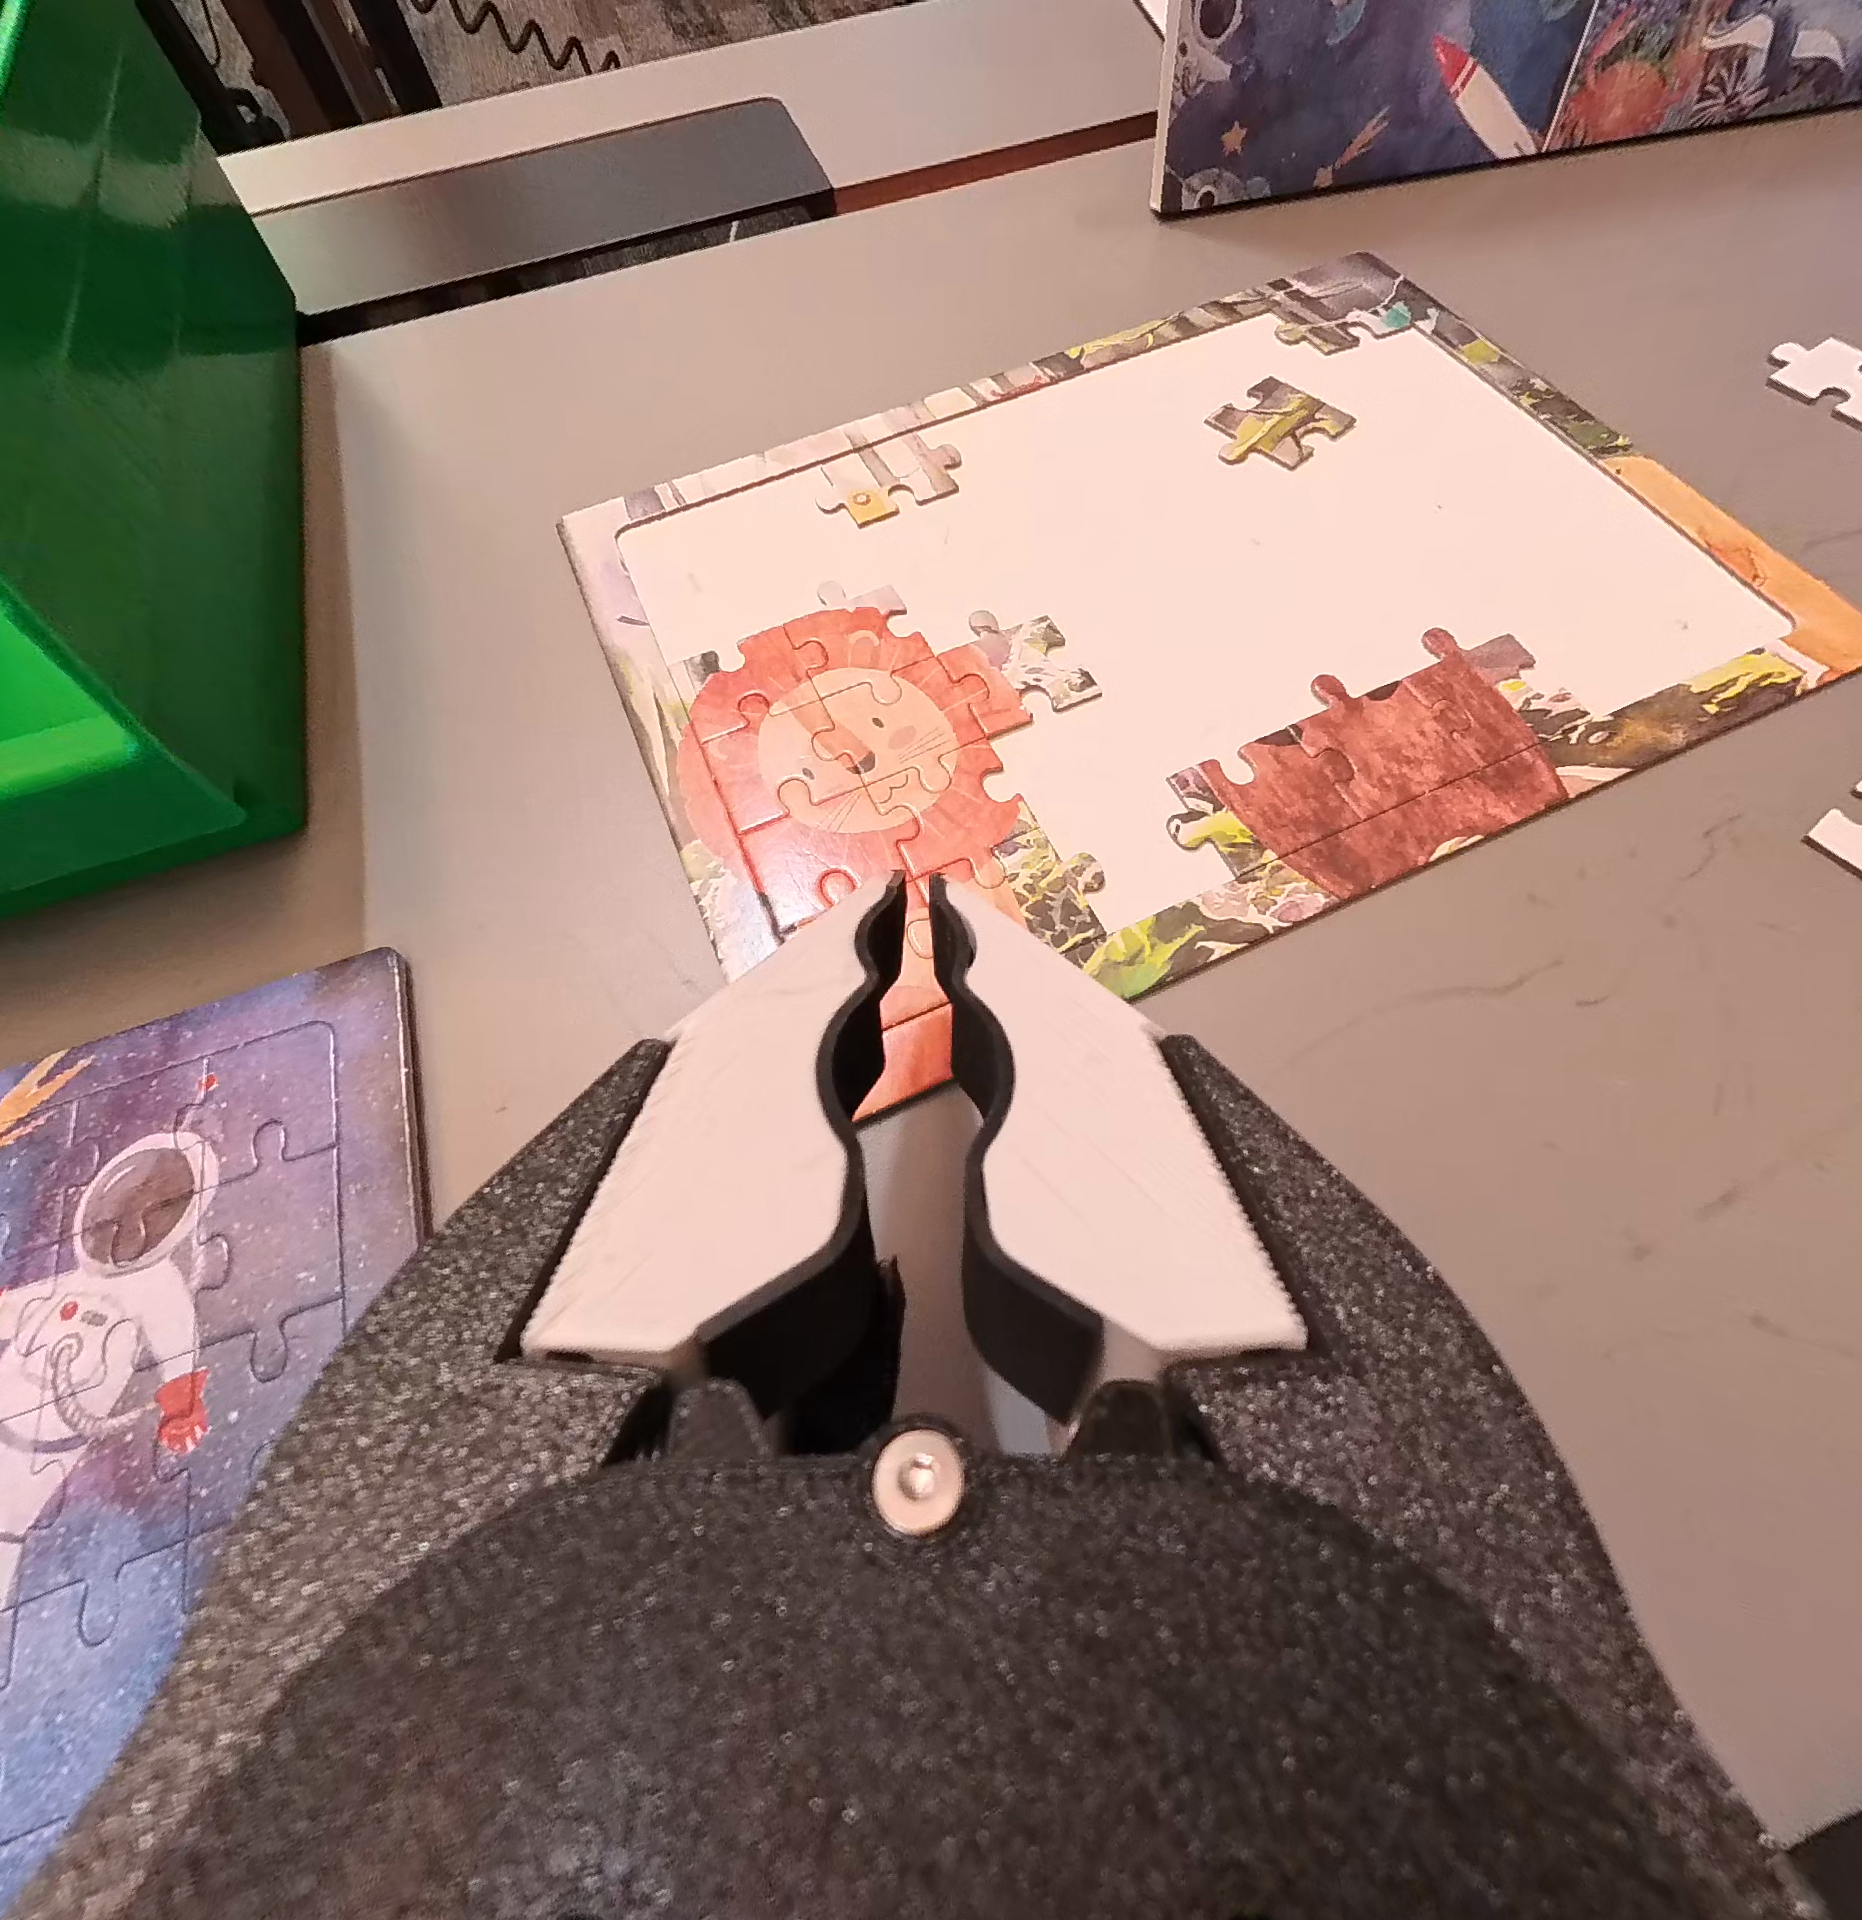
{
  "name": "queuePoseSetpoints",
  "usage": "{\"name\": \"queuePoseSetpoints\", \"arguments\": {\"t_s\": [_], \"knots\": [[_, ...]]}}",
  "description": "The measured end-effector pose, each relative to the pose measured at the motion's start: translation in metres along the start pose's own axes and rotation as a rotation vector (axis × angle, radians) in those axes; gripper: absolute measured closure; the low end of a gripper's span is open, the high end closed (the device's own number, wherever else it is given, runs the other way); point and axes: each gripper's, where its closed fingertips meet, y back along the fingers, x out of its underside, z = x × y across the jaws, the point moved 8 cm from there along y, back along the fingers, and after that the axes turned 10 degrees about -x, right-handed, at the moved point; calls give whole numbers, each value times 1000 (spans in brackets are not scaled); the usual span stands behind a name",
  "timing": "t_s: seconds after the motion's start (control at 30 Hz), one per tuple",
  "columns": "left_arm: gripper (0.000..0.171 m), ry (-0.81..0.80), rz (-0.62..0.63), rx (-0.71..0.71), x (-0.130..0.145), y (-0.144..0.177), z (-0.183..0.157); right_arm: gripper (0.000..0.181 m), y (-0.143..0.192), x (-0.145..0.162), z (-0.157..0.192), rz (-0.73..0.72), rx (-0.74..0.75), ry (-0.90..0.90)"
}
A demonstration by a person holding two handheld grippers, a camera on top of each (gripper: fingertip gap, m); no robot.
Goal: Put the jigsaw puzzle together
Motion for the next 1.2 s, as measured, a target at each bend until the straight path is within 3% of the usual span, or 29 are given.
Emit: {"name": "queuePoseSetpoints", "arguments": {"t_s": [0.13,0.33,0.53,0.8,0.93,1.07,1.2], "knots": [[168,0,5,4,0,0,0,144,35,23,-42,-82,126,-172],[168,-10,11,0,1,-1,-1,134,31,48,-84,-163,170,-280],[168,-3,10,0,1,0,-1,128,21,63,-103,-188,171,-352],[168,-7,11,-3,1,-1,-1,146,27,73,-104,-236,138,-355],[168,-3,9,-2,1,0,0,146,38,86,-103,-343,25,-422],[168,-6,11,-2,1,-1,-1,146,65,82,-89,-635,-193,-450],[168,-9,11,-3,1,-1,-1,146,108,50,-53,-1148,-747,-399]]}}
